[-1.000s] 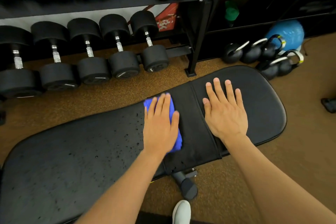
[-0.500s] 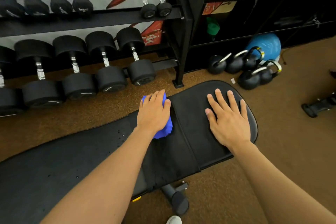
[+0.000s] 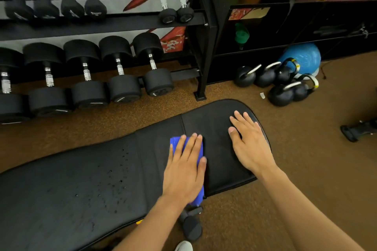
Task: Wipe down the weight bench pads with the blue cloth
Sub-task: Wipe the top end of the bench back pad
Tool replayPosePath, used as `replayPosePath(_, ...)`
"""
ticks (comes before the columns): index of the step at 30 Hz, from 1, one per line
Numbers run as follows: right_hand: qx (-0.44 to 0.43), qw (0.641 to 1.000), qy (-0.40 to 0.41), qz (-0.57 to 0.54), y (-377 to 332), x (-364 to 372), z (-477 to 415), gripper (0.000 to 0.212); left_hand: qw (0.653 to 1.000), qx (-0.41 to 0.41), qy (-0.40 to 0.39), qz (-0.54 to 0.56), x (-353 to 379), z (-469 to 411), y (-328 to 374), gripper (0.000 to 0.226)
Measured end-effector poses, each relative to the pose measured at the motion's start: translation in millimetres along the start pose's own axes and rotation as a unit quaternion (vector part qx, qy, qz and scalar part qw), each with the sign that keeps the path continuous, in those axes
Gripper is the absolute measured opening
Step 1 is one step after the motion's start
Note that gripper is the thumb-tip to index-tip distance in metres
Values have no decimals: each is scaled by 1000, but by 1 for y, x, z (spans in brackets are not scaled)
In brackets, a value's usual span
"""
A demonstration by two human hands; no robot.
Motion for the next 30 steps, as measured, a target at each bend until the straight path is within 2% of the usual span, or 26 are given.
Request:
replayPosePath(6, 11, 997, 22, -68, 1, -2, 0, 45, 987, -145, 60, 43, -12, -124, 18, 60)
replayPosePath(10, 45, 980, 44, -186, 7, -11, 9, 44, 990, -119, 71, 29, -1, -63, 36, 60)
replayPosePath(14, 84, 953, 46, -288, 14, -13, 14, 41, 996, -87, 6, 26, 18, 12, 69, 62)
replayPosePath(17, 101, 930, 75, -345, 16, -19, 14, 40, 987, -97, -11, 130, 14, 0, 67, 65)
replayPosePath(18, 102, 932, 90, -337, 13, -22, 15, 41, 975, -95, -27, 197, 10, -9, 63, 65)
replayPosePath(20, 84, 954, 118, -263, -2, -24, 21, 44, 914, -110, -57, 386, -3, -23, 52, 58)
replayPosePath(21, 65, 967, 122, -213, -15, -21, 23, 45, 875, -123, -41, 467, -13, -29, 40, 53)
replayPosePath(22, 39, 979, 110, -164, -29, -13, 26, 46, 852, -127, -2, 508, -27, -34, 26, 48)
replayPosePath(23, 11, 990, 81, -112, -43, 0, 29, 49, 853, -126, 51, 505, -42, -36, 12, 42)
replayPosePath(26, -29, 996, -13, 79, -66, 53, 36, 69, 895, -129, 174, 391, -72, -33, -31, 28)
replayPosePath(28, -20, 989, -17, 148, -73, 71, 26, 75, 917, -125, 192, 325, -75, -35, -48, 29)
replayPosePath(30, -22, 984, -5, 179, -77, 78, 8, 75, 947, -106, 174, 251, -70, -40, -53, 32)
Point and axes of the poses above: each hand's wrist, its own z-axis away from the middle knuckle, its own x-axis out of the palm, y = z × x, the point moved 7 cm from there along -z, towards the middle knuckle, and after that the axes turned 4 degrees about -x, right-handed, at the moved point
